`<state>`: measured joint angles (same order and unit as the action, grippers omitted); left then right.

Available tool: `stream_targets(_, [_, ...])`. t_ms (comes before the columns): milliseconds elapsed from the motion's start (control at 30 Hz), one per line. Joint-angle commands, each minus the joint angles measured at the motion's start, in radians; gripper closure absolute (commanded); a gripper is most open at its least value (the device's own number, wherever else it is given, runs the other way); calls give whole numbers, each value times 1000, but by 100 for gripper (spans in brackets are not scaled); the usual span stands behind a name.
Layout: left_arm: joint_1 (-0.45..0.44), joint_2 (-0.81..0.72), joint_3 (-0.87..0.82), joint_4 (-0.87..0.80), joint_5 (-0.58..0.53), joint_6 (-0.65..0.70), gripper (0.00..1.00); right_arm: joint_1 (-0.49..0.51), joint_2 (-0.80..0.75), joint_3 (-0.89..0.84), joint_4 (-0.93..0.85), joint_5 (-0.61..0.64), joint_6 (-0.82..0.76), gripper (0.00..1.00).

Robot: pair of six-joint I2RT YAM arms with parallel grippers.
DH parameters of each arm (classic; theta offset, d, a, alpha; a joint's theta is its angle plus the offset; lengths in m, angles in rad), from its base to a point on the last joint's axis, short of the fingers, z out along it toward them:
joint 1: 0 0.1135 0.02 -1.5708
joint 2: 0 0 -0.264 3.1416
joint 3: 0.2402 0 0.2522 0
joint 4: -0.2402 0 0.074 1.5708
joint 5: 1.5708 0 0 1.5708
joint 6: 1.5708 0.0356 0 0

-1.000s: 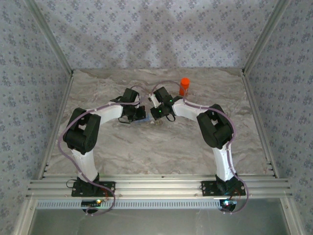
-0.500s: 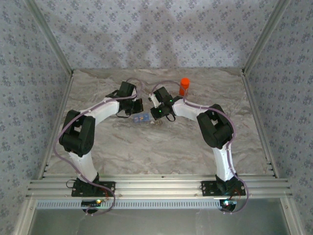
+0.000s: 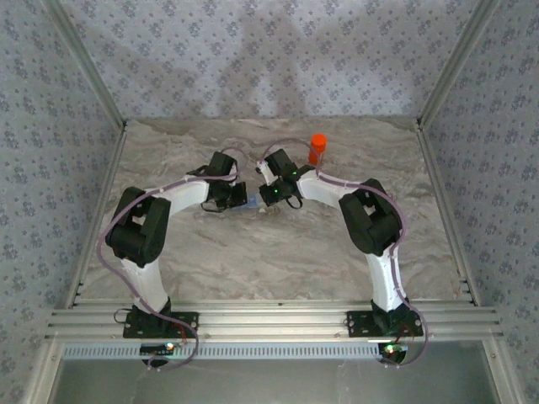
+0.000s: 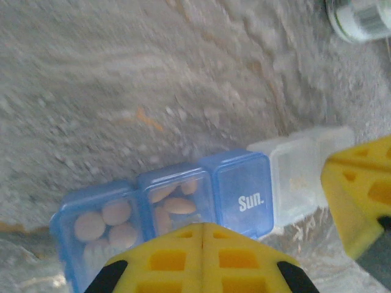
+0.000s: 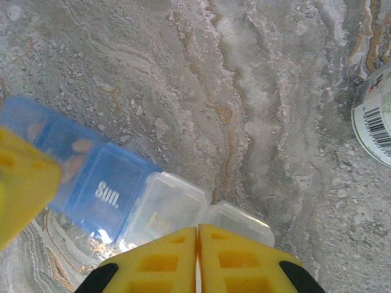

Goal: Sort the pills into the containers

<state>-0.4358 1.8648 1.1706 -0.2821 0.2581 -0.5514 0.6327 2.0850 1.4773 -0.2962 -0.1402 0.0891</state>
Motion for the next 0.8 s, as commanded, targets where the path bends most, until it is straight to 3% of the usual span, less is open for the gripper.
stream_targets(0, [5,54,-10,0,-14,-14,100,-9,43,-19,-75,3,3,89])
stream_targets(233, [19,10,49,-50,-31,15,100,-12,23,-14,-81,-3,3,89])
stream_targets(467, [19,-138,97,-47,-8,5,100,-13,-65,7,-68,-70,42,86])
stream_targets(567, [19,-231,54,-6,-33,1,95,-12,-145,-5,-58,-77,47,85])
stream_targets(600, [19,-264,35,2,-59,6,92,-12,-178,-21,-48,-67,49,85])
stream_targets(700, [20,-391,-55,46,-185,41,71,-12,-323,-123,16,-5,51,79])
stream_targets(767, [19,-489,-126,86,-279,79,49,-15,-440,-211,53,53,32,75])
